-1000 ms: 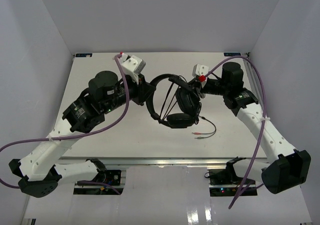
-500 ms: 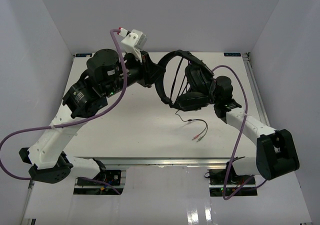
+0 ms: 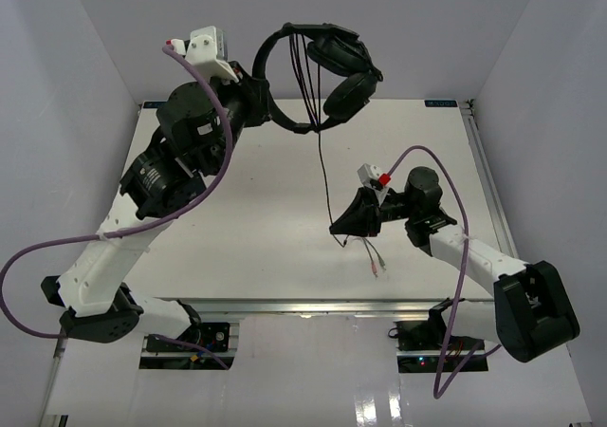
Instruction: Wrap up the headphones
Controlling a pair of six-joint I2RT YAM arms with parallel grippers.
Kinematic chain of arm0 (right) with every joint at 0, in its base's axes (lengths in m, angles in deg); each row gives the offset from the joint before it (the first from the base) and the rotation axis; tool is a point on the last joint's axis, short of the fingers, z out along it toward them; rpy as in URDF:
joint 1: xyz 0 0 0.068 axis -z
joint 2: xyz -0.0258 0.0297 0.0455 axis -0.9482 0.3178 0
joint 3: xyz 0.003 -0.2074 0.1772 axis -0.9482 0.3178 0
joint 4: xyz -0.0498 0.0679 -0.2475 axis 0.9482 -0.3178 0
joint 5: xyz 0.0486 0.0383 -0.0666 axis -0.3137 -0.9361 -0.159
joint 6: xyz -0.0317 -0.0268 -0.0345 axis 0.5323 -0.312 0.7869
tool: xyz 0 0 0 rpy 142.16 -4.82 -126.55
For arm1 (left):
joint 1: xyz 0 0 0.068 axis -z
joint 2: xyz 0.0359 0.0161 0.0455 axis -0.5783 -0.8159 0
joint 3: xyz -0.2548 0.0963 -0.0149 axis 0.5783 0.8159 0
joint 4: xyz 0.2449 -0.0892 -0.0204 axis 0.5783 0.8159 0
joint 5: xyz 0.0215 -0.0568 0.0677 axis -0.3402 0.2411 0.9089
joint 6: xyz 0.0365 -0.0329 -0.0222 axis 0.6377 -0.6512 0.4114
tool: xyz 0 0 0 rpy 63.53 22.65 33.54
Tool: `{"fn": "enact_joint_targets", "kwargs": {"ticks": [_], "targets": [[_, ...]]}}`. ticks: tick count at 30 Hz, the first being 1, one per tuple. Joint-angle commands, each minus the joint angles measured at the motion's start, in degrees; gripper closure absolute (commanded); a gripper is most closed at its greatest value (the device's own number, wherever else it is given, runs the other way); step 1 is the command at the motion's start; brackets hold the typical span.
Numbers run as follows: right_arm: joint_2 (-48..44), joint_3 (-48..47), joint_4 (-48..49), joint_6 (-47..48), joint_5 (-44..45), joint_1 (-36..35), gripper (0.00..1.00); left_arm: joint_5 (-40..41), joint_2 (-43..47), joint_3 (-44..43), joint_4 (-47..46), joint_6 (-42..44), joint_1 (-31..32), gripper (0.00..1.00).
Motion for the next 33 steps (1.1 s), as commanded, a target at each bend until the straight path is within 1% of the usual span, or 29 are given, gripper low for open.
{"fn": "enact_joint_targets", "kwargs": {"ticks": [1, 3, 6, 9, 10, 11, 14, 17, 19, 22, 23, 26, 30, 31, 33], "targets": [[-2.85, -6.41, -14.97, 10.99, -3.27, -0.51, 0.89, 9.72, -0.59, 0.53, -8.33, 1.3, -0.01, 1.0], [-3.42, -7.56, -20.38, 14.59, -3.3, -0.88, 0.91, 11.33, -1.09, 0.63, -9.59, 2.44, -0.01, 1.0], [-4.33, -10.57, -33.03, 21.85, -3.07, -1.46, 0.92, 13.51, -1.55, 1.31, -12.47, 5.26, -0.13, 1.0], [-5.59, -14.37, -46.22, 33.81, -0.62, -2.35, 0.92, 15.89, -3.33, 1.24, -14.04, 9.43, -0.57, 1.0], [-5.93, -16.9, -52.86, 37.74, 0.49, -2.7, 0.92, 16.42, -3.98, 1.16, -13.46, 10.19, -1.19, 1.0], [-6.26, -19.76, -60.07, 41.69, 1.71, -3.07, 0.92, 16.98, -4.64, 1.11, -12.67, 10.85, -1.94, 1.0], [-7.73, -25.84, -73.14, 55.2, 6.95, -4.33, 0.92, 15.83, -6.23, 1.15, -9.98, 11.2, -5.04, 1.0], [-9.27, -35.8, -87.52, 65.53, 15.45, -6.19, 0.92, 13.06, -5.66, 3.64, -7.65, 10.37, -9.6, 1.0], [-9.85, -40.56, -90.78, 67.69, 20.55, -7.5, 0.92, 11.95, -5.15, 6.48, -7.51, 9.8, -11.8, 1.0], [-9.61, -46.15, -92.21, 68.88, 29.02, -10.22, 0.92, 10.88, -5.36, 10.94, -7.01, 8.87, -13.4, 1.0], [-9.25, -48.83, -93.46, 69.28, 30.6, -10.85, 0.92, 10.64, -5.57, 11.7, -6.8, 8.51, -13.64, 1.0], [-8.13, -52.3, -94.88, 70.15, 35.37, -13.68, 0.92, 9.96, -8.07, 12.77, -4.15, 6.62, -13.88, 1.0], [-8.48, -54.0, -93.58, 71.63, 45.67, -16.84, 0.92, 6.76, -11.91, 12.01, 0.93, 4.14, -14.16, 1.0], [-8.5, -54.28, -92.86, 71.73, 46.16, -17.14, 0.92, 6.6, -12.02, 12.37, 1.06, 4.0, -14.16, 1.0], [-9.12, -53.99, -90.32, 73.08, 51.99, -17.49, 0.92, 2.16, -12.83, 15.1, 1.77, 5.14, -14.16, 1.0]]}}
